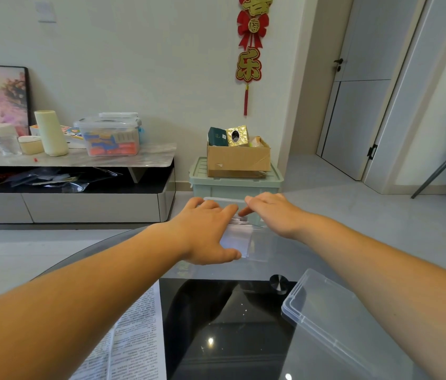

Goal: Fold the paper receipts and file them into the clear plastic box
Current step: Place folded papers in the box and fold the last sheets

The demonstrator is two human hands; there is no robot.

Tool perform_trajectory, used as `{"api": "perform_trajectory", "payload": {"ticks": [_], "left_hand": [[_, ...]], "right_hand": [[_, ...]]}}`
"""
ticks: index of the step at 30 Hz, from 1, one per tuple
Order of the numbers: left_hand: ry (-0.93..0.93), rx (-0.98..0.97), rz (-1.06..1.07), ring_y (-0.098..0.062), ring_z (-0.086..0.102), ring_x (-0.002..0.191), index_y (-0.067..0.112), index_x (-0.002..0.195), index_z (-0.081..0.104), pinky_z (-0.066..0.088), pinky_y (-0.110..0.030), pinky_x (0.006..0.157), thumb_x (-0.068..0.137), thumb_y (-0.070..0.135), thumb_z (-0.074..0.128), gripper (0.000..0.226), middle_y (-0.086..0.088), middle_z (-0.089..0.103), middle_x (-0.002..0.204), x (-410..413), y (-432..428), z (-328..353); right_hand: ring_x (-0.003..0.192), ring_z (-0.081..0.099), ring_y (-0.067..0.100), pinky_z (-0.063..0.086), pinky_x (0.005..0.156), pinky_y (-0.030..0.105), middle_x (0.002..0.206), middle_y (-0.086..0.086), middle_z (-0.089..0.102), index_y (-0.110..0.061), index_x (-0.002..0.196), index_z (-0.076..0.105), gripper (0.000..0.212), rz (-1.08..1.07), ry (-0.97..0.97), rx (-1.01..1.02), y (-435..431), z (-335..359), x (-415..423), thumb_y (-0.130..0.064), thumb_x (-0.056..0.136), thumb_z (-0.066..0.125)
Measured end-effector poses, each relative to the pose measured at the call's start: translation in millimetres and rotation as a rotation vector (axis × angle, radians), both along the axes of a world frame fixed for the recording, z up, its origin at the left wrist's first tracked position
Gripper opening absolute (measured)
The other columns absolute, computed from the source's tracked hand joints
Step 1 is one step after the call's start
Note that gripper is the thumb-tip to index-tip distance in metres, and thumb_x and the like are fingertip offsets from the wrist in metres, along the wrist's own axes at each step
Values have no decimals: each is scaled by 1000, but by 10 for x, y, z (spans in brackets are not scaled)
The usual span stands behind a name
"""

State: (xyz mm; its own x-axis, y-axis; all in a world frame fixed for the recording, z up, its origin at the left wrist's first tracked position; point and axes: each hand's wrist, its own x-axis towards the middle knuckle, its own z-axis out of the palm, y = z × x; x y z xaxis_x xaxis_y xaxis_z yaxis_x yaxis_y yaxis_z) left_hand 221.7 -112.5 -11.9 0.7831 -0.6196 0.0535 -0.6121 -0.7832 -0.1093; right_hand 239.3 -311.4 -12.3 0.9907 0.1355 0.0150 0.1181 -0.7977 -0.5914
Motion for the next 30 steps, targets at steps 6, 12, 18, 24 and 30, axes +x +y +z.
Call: {"api": "perform_trajectory", "payload": {"ticks": [6, 12, 18, 24, 30], "left_hand": [[-20, 24, -20, -20, 41, 137, 25, 153, 26, 13, -46, 121, 87, 74, 47, 85, 3, 45, 149, 3, 20, 2], [-67, -64, -13, -20, 31, 144, 28, 156, 23, 15, -43, 121, 86, 78, 44, 89, 3, 35, 158, -104, 40, 114], [-146, -334, -1, -13, 50, 115, 28, 133, 47, 46, -34, 101, 89, 67, 53, 59, 6, 51, 131, -666, 291, 224], [31, -322, 339, -4, 54, 96, 38, 113, 45, 47, -16, 82, 91, 68, 44, 37, 16, 49, 121, -1892, 930, -62], [385, -87, 278, -10, 31, 140, 40, 148, 33, 19, -27, 119, 65, 92, 16, 99, 15, 26, 157, -2801, 1154, -138]], "right_hand": [[142, 24, 17, 21, 118, 48, 146, -7, 44, -30, 115, 72, 58, -8, -41, 6, -12, 17, -97, -59, 102, 23], [132, 38, 20, 29, 112, 41, 130, -4, 57, -23, 105, 73, 50, 14, -230, -62, -115, 71, -345, -54, 102, 34], [117, 44, 2, 38, 99, 28, 116, -19, 55, -32, 110, 68, 39, 101, -304, -118, -54, 205, -1121, -62, 88, 57], [127, 35, -10, 28, 105, 15, 133, -24, 55, -34, 124, 65, 40, 384, -102, -146, 354, -6, -2372, -57, 92, 57], [143, 15, -4, 21, 120, 32, 157, -23, 29, -35, 149, 40, 66, 525, 76, -174, 744, -102, -3034, -64, 91, 54]]}}
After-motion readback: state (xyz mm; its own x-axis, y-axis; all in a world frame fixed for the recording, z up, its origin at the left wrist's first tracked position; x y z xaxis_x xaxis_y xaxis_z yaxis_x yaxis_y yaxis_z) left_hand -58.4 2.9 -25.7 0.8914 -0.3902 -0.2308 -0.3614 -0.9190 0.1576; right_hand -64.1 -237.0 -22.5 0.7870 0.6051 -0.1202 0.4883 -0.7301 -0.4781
